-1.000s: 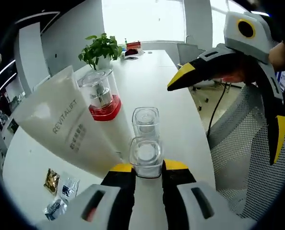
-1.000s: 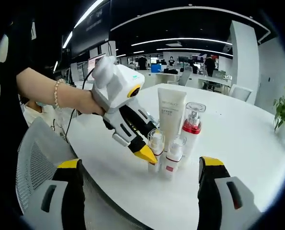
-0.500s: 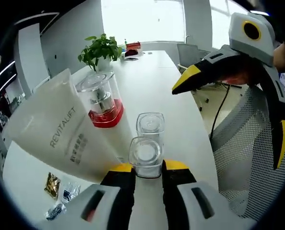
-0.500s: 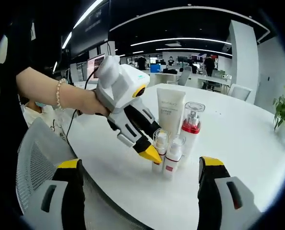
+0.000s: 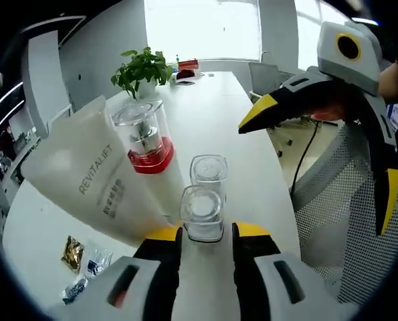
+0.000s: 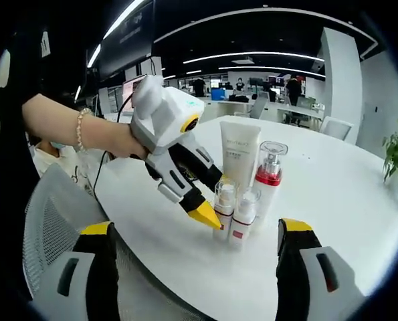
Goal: Arrange the skincare products in the storage area until every visible bottle or jar stands upright without overlapping.
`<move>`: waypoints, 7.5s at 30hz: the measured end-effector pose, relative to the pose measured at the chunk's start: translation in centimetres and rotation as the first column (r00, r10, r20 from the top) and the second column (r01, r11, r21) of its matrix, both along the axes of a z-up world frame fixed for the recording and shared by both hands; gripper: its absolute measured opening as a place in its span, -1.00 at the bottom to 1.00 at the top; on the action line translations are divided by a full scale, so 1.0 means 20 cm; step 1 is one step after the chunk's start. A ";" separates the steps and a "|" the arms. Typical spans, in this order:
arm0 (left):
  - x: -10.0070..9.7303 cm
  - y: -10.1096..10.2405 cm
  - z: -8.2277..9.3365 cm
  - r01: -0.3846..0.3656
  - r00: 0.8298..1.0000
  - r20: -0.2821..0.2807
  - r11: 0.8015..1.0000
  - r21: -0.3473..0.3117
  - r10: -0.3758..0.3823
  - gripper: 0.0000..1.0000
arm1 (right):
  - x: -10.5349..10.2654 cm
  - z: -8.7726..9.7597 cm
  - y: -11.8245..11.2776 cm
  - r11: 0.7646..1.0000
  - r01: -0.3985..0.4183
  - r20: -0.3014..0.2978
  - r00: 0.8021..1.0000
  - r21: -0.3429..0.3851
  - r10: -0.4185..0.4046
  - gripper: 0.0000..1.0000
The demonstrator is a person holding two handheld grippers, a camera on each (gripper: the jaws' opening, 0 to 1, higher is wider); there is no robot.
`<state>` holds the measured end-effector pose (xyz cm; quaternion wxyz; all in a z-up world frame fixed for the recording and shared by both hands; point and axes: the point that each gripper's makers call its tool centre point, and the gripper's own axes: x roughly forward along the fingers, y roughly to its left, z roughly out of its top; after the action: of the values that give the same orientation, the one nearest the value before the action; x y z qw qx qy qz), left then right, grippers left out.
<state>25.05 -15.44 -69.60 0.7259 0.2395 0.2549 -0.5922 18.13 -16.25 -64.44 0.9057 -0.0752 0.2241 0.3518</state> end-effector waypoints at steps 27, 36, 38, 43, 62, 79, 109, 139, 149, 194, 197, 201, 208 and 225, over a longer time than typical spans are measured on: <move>-0.16 0.48 0.03 -0.270 0.960 -0.068 0.963 0.022 0.271 0.31 | 0.05 0.02 -0.04 1.000 0.019 -0.004 1.000 0.018 -0.019 0.99; -0.23 0.67 0.04 -0.400 0.912 -0.086 0.916 0.027 0.401 0.58 | 0.06 0.04 0.02 0.999 0.002 0.013 1.000 0.036 -0.003 0.99; -0.25 0.70 0.06 -0.437 0.895 -0.095 0.900 0.007 0.435 0.63 | 0.05 0.03 0.03 1.000 -0.003 0.008 1.000 0.026 0.003 0.99; -0.26 0.79 0.08 -0.500 0.862 -0.094 0.866 -0.009 0.497 0.78 | 0.04 0.02 0.03 1.000 0.004 0.002 1.000 0.025 -0.005 0.99; -0.37 1.06 0.11 -0.620 0.783 -0.101 0.783 -0.051 0.614 0.98 | 0.05 0.02 0.00 0.998 0.050 -0.005 0.999 0.032 -0.050 0.99; -0.40 1.10 0.10 -0.647 0.761 -0.109 0.760 -0.059 0.640 0.98 | 0.04 0.02 0.01 0.999 0.051 -0.010 0.999 0.019 -0.051 0.99; -0.07 1.10 -0.03 -0.687 0.720 -0.086 0.725 0.049 0.688 0.94 | 0.06 -0.03 -0.01 0.997 0.078 -0.042 0.996 -0.014 -0.079 0.99; 0.39 1.13 -0.20 -0.728 0.663 -0.063 0.662 0.177 0.746 0.94 | 0.05 -0.10 -0.02 0.995 0.083 -0.107 0.990 -0.052 -0.088 0.99; 0.47 1.14 -0.26 -0.727 0.659 -0.069 0.657 0.201 0.749 0.93 | 0.04 -0.12 -0.02 0.995 0.080 -0.123 0.989 -0.061 -0.087 0.99; 0.51 1.12 -0.37 -0.748 0.616 -0.090 0.616 0.246 0.783 0.37 | 0.02 -0.18 0.01 0.992 0.037 -0.169 0.984 -0.120 -0.057 0.96; 0.51 1.13 -0.37 -0.759 0.608 -0.085 0.610 0.227 0.789 0.32 | 0.01 -0.18 0.01 0.992 0.034 -0.171 0.984 -0.124 -0.055 0.95; 0.52 1.11 -0.34 -0.750 0.637 -0.053 0.634 0.189 0.769 -0.37 | 0.01 -0.19 0.01 0.992 0.031 -0.174 0.983 -0.126 -0.053 0.95; 0.54 1.12 -0.35 -0.755 0.645 0.003 0.636 0.161 0.765 -0.92 | 0.01 -0.19 0.00 0.991 0.031 -0.175 0.983 -0.129 -0.053 0.95; 0.36 1.18 -0.32 -0.810 0.575 -0.081 0.580 0.088 0.814 -1.00 | -0.04 -0.12 0.07 0.994 -0.022 -0.167 0.986 -0.103 0.005 0.95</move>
<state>32.21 8.20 -76.08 0.8957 0.0773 0.3889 -0.2015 17.34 -14.94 -66.91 0.8763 -0.0943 0.3165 0.3507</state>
